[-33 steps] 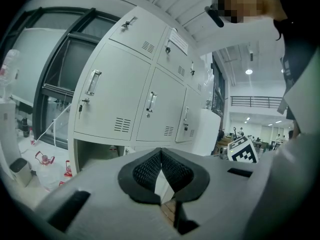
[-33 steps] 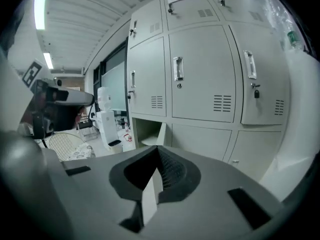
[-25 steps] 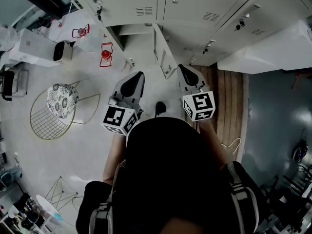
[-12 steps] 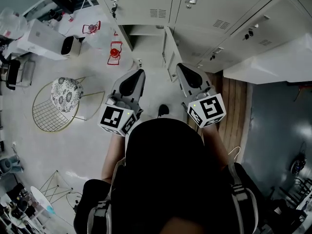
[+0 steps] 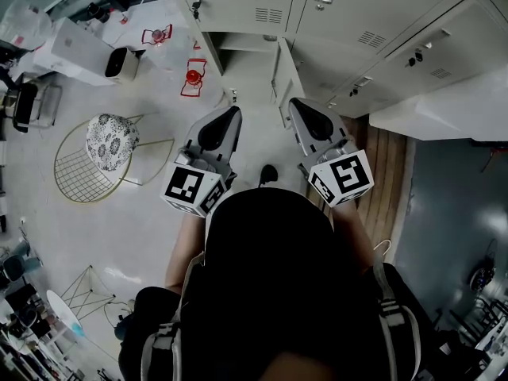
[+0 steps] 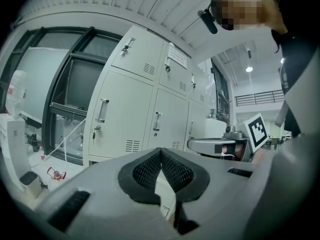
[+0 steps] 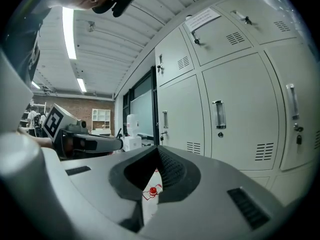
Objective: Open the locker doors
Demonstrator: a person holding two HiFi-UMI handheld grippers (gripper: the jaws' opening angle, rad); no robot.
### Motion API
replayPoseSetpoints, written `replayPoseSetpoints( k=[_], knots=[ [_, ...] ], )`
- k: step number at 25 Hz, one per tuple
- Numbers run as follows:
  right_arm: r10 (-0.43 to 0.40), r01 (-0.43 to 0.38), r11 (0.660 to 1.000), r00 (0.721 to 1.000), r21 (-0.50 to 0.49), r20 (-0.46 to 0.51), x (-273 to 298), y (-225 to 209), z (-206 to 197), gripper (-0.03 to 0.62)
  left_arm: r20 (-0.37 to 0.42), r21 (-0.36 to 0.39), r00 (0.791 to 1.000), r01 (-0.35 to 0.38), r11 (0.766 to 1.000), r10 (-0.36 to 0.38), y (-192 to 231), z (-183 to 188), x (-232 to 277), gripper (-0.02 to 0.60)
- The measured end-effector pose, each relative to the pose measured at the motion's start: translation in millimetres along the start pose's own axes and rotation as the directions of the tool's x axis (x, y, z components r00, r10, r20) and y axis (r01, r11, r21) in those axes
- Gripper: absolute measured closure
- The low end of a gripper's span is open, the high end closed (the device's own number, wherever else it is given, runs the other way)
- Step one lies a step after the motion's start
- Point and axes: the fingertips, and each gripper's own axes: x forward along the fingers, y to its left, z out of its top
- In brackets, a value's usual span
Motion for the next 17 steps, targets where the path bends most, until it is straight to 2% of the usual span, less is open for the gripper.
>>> replayPoseSetpoints(
  k=[17],
  knots=[
    [-0.023, 0.023, 1.000, 0.999, 0.017, -0.025, -2.6, -9.6, -11.1, 0.589, -0.008, 0.009, 1.000, -0.003, 1.000, 0.004, 1.9, -5.2, 2.9, 0.563]
  ],
)
